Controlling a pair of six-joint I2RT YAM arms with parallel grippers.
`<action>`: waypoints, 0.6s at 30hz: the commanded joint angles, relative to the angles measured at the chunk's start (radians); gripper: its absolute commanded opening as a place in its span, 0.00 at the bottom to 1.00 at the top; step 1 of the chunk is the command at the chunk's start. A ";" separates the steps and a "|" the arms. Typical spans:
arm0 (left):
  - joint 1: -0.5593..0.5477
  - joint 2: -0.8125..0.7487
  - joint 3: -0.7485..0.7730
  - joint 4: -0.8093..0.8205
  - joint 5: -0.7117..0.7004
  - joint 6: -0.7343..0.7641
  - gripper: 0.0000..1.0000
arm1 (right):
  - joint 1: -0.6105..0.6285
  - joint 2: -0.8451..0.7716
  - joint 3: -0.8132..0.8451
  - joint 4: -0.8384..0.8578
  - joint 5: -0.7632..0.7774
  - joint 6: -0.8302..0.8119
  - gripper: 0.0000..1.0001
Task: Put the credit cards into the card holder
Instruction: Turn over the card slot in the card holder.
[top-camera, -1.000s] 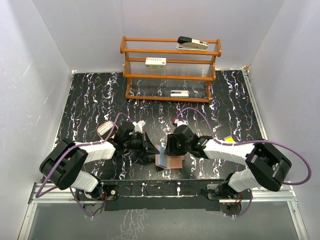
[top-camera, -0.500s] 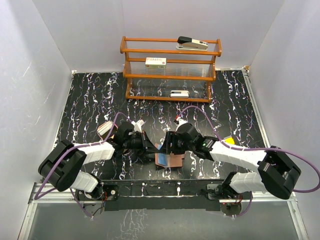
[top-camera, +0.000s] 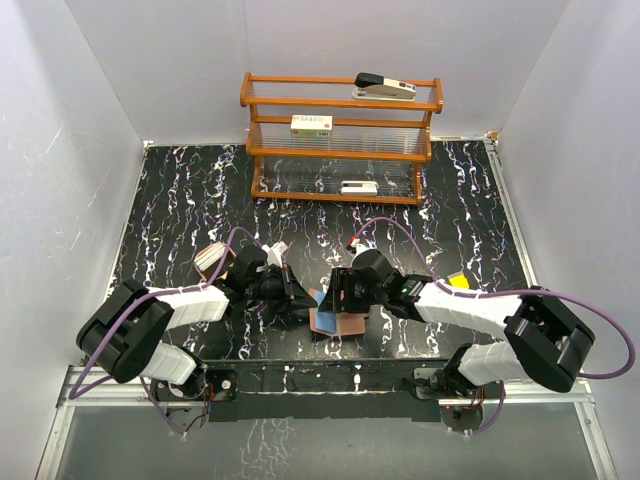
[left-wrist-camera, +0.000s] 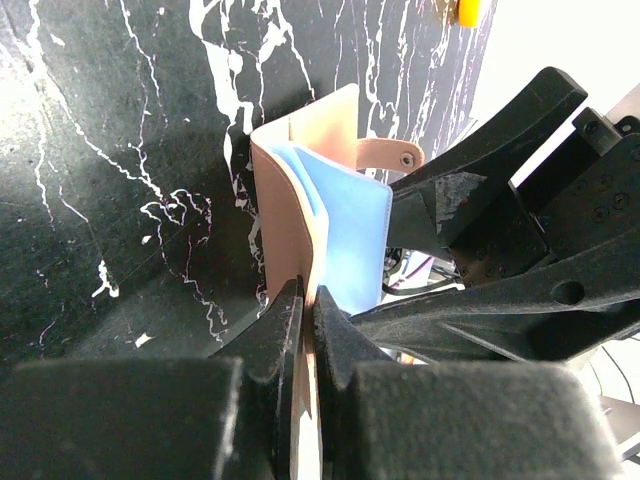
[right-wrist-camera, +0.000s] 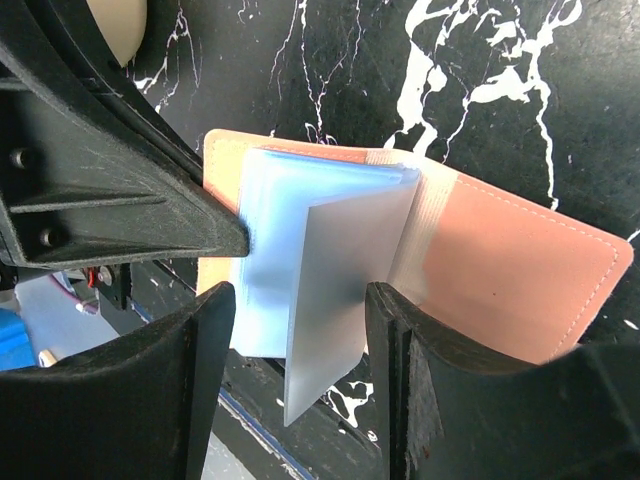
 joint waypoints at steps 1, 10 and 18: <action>-0.004 -0.037 -0.008 0.022 0.011 -0.005 0.00 | 0.003 0.007 -0.008 0.075 -0.021 0.012 0.53; -0.004 -0.036 -0.008 0.025 0.011 -0.005 0.00 | 0.003 0.030 -0.016 0.098 -0.042 0.024 0.53; -0.004 -0.024 0.006 0.022 0.015 -0.003 0.00 | 0.006 0.041 -0.017 0.107 -0.037 0.009 0.52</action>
